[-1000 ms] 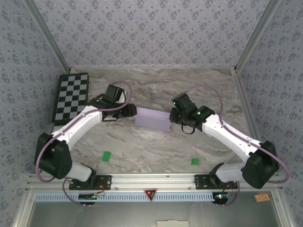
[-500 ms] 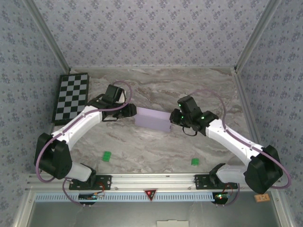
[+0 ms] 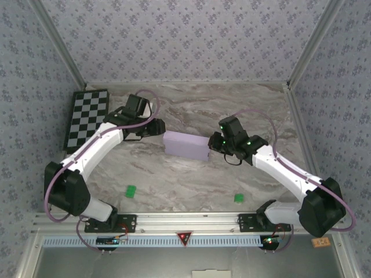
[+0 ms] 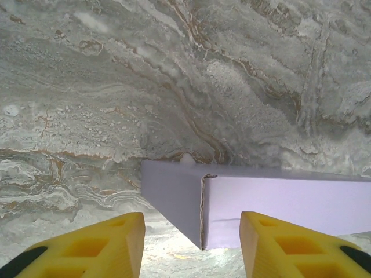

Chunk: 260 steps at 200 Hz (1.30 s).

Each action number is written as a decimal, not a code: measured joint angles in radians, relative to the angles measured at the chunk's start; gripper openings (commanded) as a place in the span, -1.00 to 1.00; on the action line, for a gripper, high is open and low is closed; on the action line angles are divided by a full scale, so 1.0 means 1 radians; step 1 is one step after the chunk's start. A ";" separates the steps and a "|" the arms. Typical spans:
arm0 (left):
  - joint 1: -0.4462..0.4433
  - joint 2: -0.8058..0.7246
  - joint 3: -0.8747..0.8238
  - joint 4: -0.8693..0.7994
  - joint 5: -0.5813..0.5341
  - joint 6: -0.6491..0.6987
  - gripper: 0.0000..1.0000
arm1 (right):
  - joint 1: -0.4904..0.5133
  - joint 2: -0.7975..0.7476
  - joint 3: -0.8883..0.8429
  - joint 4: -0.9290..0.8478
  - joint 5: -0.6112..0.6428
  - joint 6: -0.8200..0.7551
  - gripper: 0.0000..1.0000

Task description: Fold the paper box

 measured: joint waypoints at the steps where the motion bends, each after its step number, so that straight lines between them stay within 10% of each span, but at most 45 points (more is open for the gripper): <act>1: 0.000 0.002 0.000 0.000 0.000 0.000 -0.07 | 0.000 0.000 0.000 0.000 0.000 0.000 -0.75; 89: 0.006 0.042 -0.058 0.080 0.129 0.000 -0.65 | -0.011 0.004 0.010 -0.010 -0.013 -0.001 -0.85; 172: 0.006 0.021 -0.042 0.006 0.106 -0.001 -0.01 | -0.038 0.026 0.087 -0.100 -0.079 -0.001 -0.14; 260: 0.006 0.110 0.002 0.018 0.182 0.007 0.13 | -0.090 0.074 0.062 -0.019 -0.196 0.019 -0.01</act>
